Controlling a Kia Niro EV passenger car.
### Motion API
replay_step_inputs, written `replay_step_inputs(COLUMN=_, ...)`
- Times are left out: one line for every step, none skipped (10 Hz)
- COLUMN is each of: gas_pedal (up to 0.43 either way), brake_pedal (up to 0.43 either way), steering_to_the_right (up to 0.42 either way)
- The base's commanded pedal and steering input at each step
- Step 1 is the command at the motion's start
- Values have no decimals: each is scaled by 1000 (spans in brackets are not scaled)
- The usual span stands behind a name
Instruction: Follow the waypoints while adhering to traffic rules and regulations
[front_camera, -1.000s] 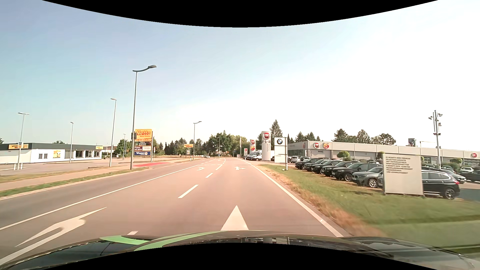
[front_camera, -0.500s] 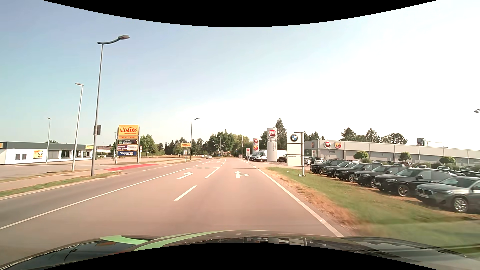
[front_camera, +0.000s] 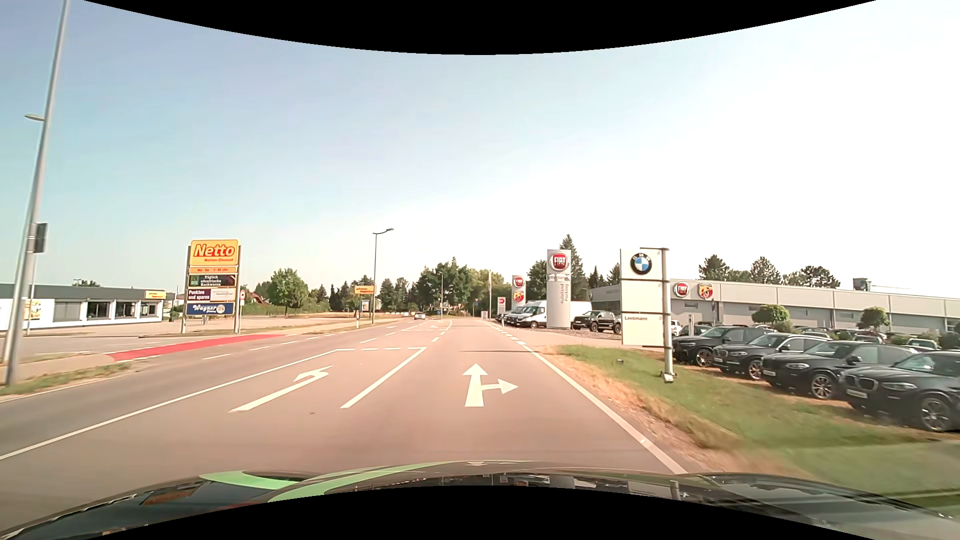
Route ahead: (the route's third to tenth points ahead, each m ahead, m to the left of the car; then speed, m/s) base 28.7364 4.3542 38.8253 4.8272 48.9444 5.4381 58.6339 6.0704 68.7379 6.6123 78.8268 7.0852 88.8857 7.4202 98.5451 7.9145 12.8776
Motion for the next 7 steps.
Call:
replay_step_inputs(gas_pedal=98, brake_pedal=0, steering_to_the_right=-6)
replay_step_inputs(gas_pedal=98, brake_pedal=0, steering_to_the_right=-6)
replay_step_inputs(gas_pedal=98, brake_pedal=0, steering_to_the_right=-6)
replay_step_inputs(gas_pedal=98, brake_pedal=0, steering_to_the_right=-6)
replay_step_inputs(gas_pedal=98, brake_pedal=0, steering_to_the_right=-6)
replay_step_inputs(gas_pedal=98, brake_pedal=0, steering_to_the_right=-6)
replay_step_inputs(gas_pedal=98, brake_pedal=0, steering_to_the_right=-6)
